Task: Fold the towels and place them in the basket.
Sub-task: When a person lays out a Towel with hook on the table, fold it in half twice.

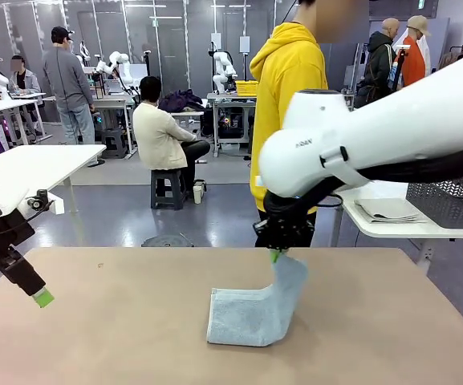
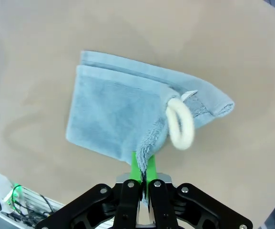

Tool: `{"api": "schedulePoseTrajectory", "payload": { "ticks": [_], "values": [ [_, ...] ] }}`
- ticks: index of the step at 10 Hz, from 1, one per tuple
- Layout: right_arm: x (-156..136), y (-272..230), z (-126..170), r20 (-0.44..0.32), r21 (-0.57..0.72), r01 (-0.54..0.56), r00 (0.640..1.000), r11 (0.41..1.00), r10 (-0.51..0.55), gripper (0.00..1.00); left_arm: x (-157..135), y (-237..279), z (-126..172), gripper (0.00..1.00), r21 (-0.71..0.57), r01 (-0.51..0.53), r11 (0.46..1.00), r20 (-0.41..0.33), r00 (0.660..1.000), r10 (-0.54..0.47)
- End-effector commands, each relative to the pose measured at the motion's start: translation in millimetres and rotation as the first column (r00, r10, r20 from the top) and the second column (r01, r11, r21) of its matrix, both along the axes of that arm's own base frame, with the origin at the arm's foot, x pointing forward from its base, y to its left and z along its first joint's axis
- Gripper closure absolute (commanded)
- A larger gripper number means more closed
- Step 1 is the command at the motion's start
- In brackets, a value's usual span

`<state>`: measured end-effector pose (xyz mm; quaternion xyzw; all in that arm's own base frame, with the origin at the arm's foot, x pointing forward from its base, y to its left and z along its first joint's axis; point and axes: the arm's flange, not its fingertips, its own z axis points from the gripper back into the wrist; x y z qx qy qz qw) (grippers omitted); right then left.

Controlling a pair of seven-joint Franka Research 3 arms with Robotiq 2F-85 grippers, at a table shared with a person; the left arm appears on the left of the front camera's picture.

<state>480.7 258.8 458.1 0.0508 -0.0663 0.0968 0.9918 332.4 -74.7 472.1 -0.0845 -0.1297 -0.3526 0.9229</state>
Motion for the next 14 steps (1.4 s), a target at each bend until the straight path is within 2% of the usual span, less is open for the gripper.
{"api": "schedulePoseTrajectory", "payload": {
  "ticks": [1, 3, 5, 7, 9, 11, 14],
  "values": [
    [18, 35, -6, -0.063, -0.003, 0.027, 0.998, 1.000, -0.027, 1.00, 2, 0, -1, 0.00, 0.005, -0.003, 1.000, 0.009, 1.000, 0.003],
    [25, 63, -30, -0.105, -0.013, 0.088, 0.991, 0.996, -0.089, 1.00, 2, 0, -1, 0.00, 0.005, -0.003, 1.000, 0.009, 1.000, 0.003],
    [28, 87, -60, -0.154, -0.017, 0.103, 0.982, 0.994, -0.105, 1.00, 2, 0, -1, 0.00, 0.005, -0.003, 1.000, 0.009, 1.000, 0.003],
    [28, 103, -77, -0.162, -0.017, 0.140, 0.977, 0.990, -0.141, 1.00, 2, 0, -1, 0.00, 0.005, -0.003, 1.000, 0.009, 1.000, 0.003],
    [29, 118, -95, -0.137, -0.086, 0.186, 0.971, 0.979, -0.196, 1.00, 2, 0, -1, 0.00, 0.005, -0.003, 1.000, 0.009, 1.000, 0.003],
    [31, 128, -108, -0.164, -0.109, 0.183, 0.966, 0.977, -0.199, 1.00, 2, 0, -1, 0.00, 0.005, -0.003, 1.000, 0.009, 1.000, 0.003],
    [32, 128, -114, -0.163, -0.106, 0.183, 0.966, 0.977, -0.199, 0.60, 2, 0, -1, 0.00, 0.005, -0.003, 1.000, 0.009, 1.000, 0.003]
  ]
}}
